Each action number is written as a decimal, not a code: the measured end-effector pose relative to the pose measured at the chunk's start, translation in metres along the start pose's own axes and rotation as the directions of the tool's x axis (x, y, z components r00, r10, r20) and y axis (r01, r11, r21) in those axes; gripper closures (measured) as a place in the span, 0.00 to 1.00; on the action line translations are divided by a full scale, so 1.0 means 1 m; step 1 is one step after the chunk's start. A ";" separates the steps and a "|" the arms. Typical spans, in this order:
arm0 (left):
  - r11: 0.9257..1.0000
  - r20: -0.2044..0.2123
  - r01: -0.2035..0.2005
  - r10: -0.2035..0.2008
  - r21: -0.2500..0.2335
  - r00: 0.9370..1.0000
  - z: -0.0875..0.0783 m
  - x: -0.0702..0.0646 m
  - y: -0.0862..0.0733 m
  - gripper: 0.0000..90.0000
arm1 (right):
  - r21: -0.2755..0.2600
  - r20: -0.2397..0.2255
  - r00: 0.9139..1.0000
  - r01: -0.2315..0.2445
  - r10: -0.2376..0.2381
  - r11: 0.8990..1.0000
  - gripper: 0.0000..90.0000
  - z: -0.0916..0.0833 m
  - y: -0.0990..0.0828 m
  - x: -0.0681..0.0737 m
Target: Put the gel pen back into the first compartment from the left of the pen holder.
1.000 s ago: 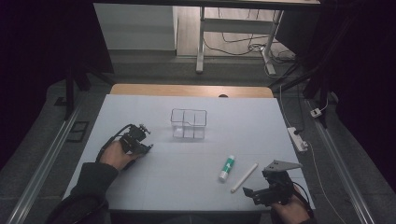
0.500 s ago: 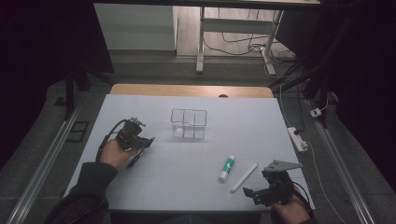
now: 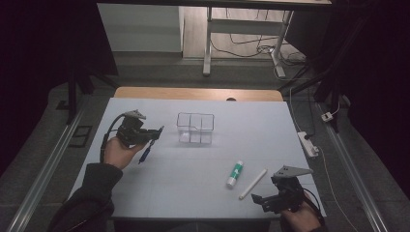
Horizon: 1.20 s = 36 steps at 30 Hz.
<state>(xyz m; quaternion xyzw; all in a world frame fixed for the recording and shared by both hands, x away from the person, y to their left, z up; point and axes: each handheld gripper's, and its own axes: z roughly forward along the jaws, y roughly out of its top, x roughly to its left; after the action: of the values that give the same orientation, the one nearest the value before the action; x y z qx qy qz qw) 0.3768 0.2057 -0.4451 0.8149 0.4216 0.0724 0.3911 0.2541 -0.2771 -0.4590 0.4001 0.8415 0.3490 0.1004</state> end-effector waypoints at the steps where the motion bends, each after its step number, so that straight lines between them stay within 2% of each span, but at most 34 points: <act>1: 1.000 0.001 0.000 0.000 -0.012 1.000 -0.001 -0.001 0.002 0.89 | 0.000 -0.001 1.000 0.000 0.000 1.000 0.00 0.000 0.000 0.000; 10: 0.995 0.014 -0.031 0.032 -0.091 0.999 -0.011 -0.012 0.026 0.89 | 0.001 -0.002 1.000 0.001 -0.001 1.000 0.00 0.000 0.000 0.000; 14: 0.991 0.007 -0.060 0.061 -0.118 0.998 -0.013 -0.019 0.041 0.89 | 0.002 -0.005 1.000 0.002 -0.002 1.000 0.00 0.000 0.000 0.000; 18: 0.987 0.005 -0.072 0.073 -0.147 0.997 -0.013 -0.023 0.055 0.89 | 0.001 -0.008 1.000 0.004 -0.004 1.000 0.00 0.000 0.000 0.000; 26: 0.978 0.005 -0.080 0.083 -0.194 0.997 -0.008 -0.029 0.077 0.89 | 0.002 -0.014 1.000 0.005 -0.005 1.000 0.01 0.000 0.000 0.000; 31: 0.973 0.008 -0.070 0.074 -0.219 0.997 -0.004 -0.029 0.090 0.89 | 0.003 -0.017 1.000 0.008 -0.008 1.000 0.01 0.000 0.000 0.000; 36: 0.967 -0.011 -0.089 0.089 -0.238 0.996 0.003 -0.032 0.101 0.89 | 0.002 -0.019 1.000 0.008 -0.008 1.000 0.01 0.000 0.000 -0.001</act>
<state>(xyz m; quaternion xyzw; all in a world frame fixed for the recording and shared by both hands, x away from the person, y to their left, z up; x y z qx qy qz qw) 0.4220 0.1455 -0.3698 0.7802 0.3730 0.1400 0.4823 0.2546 -0.2775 -0.4592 0.3936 0.8443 0.3514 0.0932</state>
